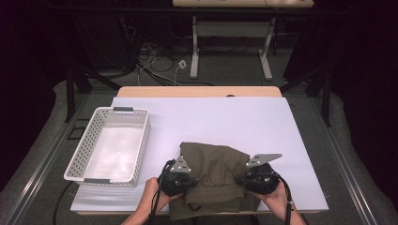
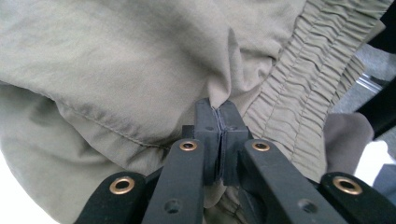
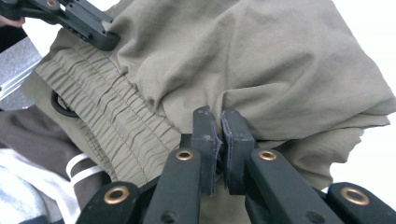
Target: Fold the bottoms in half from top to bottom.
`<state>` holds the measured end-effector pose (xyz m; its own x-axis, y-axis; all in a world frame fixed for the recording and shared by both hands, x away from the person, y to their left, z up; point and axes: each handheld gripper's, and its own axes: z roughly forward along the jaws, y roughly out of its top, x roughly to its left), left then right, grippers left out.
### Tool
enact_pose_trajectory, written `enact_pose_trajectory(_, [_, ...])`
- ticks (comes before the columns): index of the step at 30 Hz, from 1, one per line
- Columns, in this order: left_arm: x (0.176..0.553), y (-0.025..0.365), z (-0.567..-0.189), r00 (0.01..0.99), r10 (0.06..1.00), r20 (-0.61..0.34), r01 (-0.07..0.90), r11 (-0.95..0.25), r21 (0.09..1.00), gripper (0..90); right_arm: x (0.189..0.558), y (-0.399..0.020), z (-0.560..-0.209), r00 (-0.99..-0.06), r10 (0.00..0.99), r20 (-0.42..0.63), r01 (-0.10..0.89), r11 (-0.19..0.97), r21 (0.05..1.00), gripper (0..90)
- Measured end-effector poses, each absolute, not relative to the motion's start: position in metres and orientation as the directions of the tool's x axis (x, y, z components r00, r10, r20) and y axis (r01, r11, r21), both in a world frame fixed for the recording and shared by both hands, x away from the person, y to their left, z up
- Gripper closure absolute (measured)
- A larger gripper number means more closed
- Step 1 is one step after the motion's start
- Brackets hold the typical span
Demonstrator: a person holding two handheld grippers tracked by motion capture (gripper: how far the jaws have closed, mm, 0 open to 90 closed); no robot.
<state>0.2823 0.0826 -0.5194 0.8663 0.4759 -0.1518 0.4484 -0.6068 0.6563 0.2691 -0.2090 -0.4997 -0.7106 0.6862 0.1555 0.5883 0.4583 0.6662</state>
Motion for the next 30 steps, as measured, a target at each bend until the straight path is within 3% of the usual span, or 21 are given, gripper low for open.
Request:
enact_pose_trajectory(5, [0.285,0.079,-0.531,0.859,0.490,-0.152,0.466,-0.621,0.630,87.9,0.274,-0.203,-0.523,-0.712,0.691,0.126,0.613,0.523,0.593,81.1])
enact_pose_trajectory(8, [0.286,0.080,-0.532,0.852,0.500,-0.155,0.474,-0.610,0.635,84.5,0.278,-0.207,-0.524,-0.701,0.703,0.124,0.615,0.507,0.604,67.6])
enact_pose_trajectory(11, [0.287,0.083,-0.528,0.845,0.516,-0.138,0.470,-0.596,0.651,73.1,0.277,-0.213,-0.518,-0.694,0.710,0.121,0.607,0.486,0.628,49.4])
enact_pose_trajectory(13, [0.286,0.085,-0.524,0.832,0.539,-0.128,0.477,-0.580,0.660,57.4,0.276,-0.216,-0.514,-0.691,0.713,0.117,0.590,0.463,0.661,40.8])
enact_pose_trajectory(16, [0.286,0.088,-0.519,0.814,0.568,-0.118,0.483,-0.551,0.680,41.9,0.278,-0.222,-0.511,-0.686,0.718,0.117,0.576,0.437,0.691,30.2])
enact_pose_trajectory(19, [0.287,0.091,-0.515,0.798,0.593,-0.106,0.488,-0.532,0.692,33.1,0.280,-0.225,-0.510,-0.676,0.730,0.105,0.572,0.429,0.699,21.3])
enact_pose_trajectory(23, [0.289,0.094,-0.514,0.782,0.615,-0.099,0.498,-0.522,0.692,21.1,0.283,-0.227,-0.511,-0.660,0.743,0.114,0.584,0.411,0.700,15.8])
enact_pose_trajectory(30, [0.292,0.095,-0.513,0.751,0.656,-0.074,0.506,-0.500,0.703,8.1,0.290,-0.233,-0.514,-0.647,0.754,0.115,0.582,0.390,0.714,10.8])
